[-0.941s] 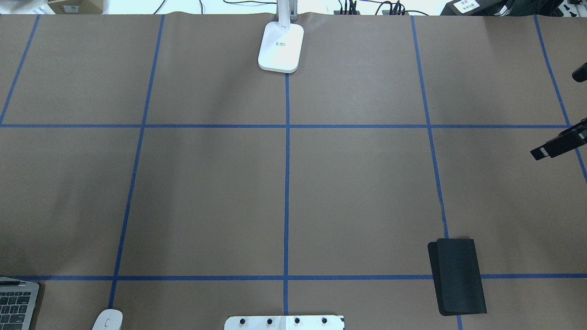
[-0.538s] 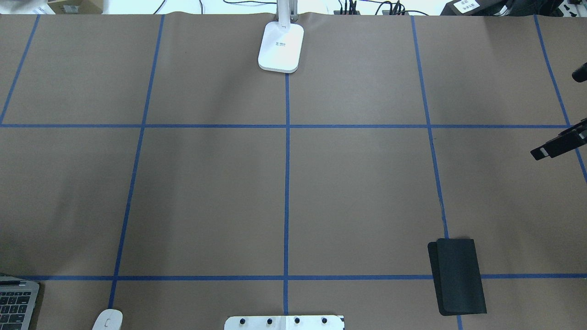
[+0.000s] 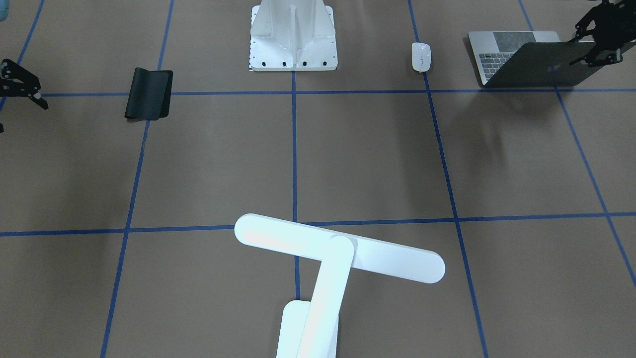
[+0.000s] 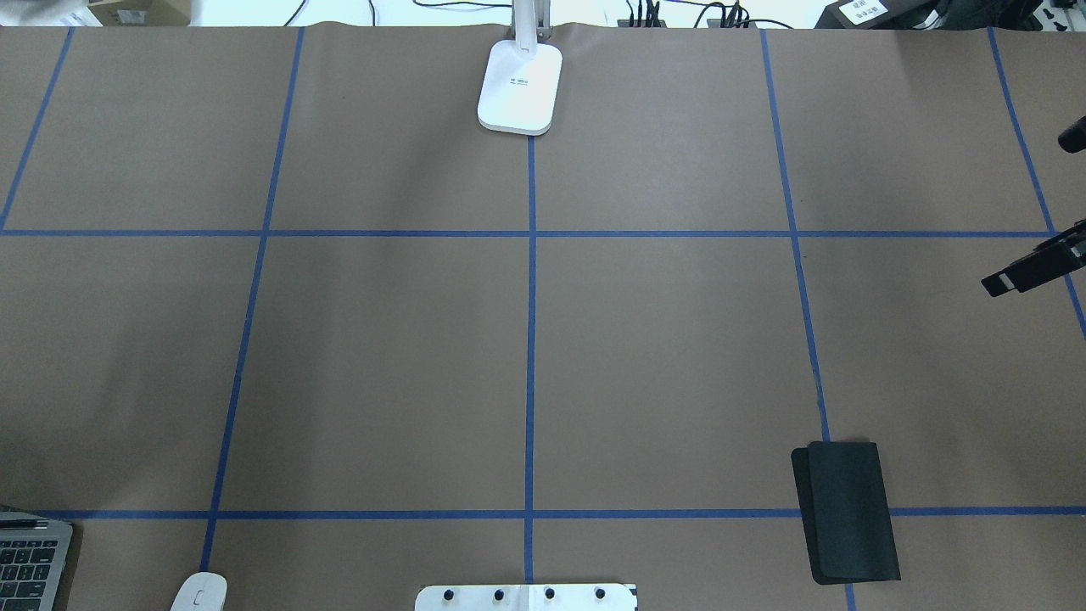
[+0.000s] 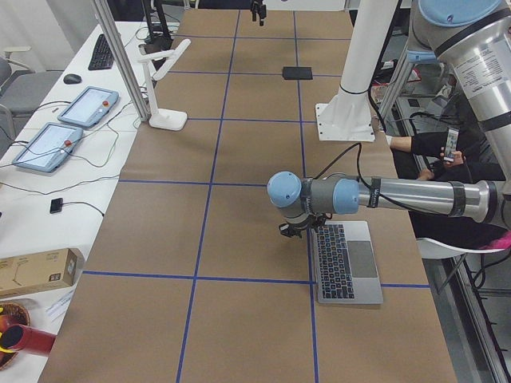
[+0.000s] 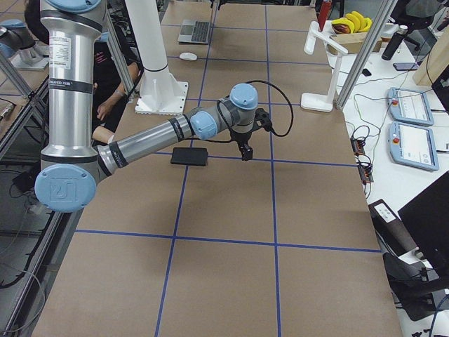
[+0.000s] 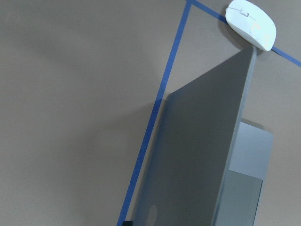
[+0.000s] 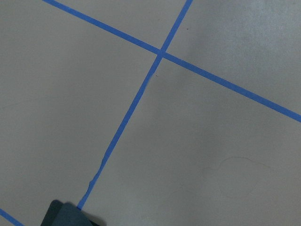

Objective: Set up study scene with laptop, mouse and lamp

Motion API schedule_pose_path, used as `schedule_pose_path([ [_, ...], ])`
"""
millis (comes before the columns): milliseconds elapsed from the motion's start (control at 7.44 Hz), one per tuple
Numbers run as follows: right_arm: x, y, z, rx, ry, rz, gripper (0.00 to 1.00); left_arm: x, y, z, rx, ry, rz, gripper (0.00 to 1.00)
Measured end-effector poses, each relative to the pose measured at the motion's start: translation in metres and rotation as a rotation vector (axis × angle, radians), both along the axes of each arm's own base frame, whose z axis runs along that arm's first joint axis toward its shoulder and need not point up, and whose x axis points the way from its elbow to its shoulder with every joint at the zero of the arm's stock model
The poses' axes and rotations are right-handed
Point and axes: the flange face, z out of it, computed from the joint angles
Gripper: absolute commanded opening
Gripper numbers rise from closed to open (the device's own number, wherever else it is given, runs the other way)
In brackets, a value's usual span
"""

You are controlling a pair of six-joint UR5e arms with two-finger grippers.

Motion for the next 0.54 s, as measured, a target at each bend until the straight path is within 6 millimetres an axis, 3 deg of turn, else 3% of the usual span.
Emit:
schedule_pose_path([
  [269, 0.0000, 0.0000, 0.0009, -0.002, 0.001, 0.000, 1.00, -0.0007, 0.0003, 0.0004, 0.010, 0.003, 0.006, 0.26],
  [538, 0.0000, 0.0002, 0.0015, -0.003, 0.001, 0.000, 1.00, -0.0018, 0.0016, 0.0020, 0.009, 0.002, 0.007, 0.17],
])
